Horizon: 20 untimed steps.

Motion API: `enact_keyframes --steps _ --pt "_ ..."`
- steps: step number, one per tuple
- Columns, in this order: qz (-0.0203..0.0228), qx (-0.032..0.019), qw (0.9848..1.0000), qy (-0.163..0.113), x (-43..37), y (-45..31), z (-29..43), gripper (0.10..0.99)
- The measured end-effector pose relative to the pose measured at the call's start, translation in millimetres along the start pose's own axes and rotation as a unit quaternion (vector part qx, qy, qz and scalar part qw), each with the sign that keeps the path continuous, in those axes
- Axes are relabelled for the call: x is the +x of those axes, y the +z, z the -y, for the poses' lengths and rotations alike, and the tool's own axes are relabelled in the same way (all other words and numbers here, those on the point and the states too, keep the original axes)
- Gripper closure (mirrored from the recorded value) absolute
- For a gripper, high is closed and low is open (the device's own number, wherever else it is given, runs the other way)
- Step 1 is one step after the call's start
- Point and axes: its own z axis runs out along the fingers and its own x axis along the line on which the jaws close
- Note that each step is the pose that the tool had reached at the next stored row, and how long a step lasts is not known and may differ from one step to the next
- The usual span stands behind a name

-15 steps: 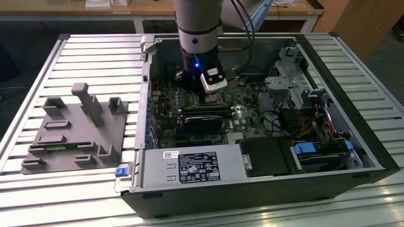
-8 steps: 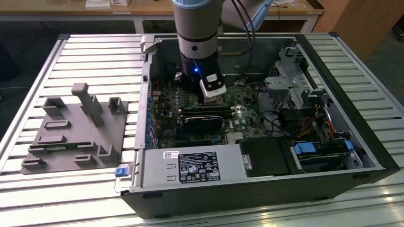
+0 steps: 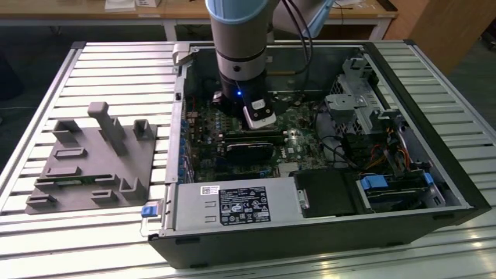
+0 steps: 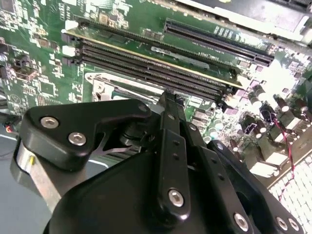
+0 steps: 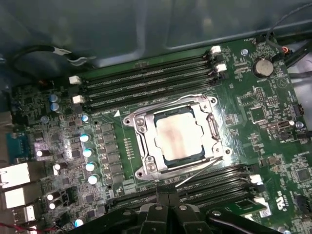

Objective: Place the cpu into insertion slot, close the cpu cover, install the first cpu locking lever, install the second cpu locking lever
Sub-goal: 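Install the second cpu locking lever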

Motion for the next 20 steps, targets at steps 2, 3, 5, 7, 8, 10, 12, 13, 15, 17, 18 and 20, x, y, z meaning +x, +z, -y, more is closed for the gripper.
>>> enact_keyframes --steps 2,3,5,7,8,10,12,13,15,17,18,20 --pt "-0.0018 -0.0067 1.0 0.001 1.3 0.7 2.6 0.98" --pt "-0.0025 -0.0094 1.0 0.001 1.9 1.2 3.9 0.98" --pt "-0.0037 -0.014 0.9999 0.001 3.2 2.5 6.4 0.98" --pt "-0.0046 -0.0175 0.9998 0.002 3.8 4.6 7.7 0.98" --pt "-0.0052 -0.0194 0.9998 0.002 3.9 5.7 8.0 0.98" --pt "-0.0065 -0.0242 0.9997 0.002 4.2 7.7 8.7 0.98" --pt "-0.0079 -0.0296 0.9995 0.003 4.6 9.7 9.2 0.98" --pt "-0.0086 -0.0323 0.9994 0.003 4.7 10.7 9.5 0.98" --pt "-0.01 -0.0369 0.9993 0.002 4.9 12.9 9.9 0.98" --pt "-0.0121 -0.0399 0.9991 -0.003 5.0 14.7 10.4 0.98" --pt "-0.0129 -0.0404 0.9991 -0.007 5.0 15.5 10.8 0.98" --pt "-0.0141 -0.041 0.999 -0.012 5.0 16.9 12.2 0.98"
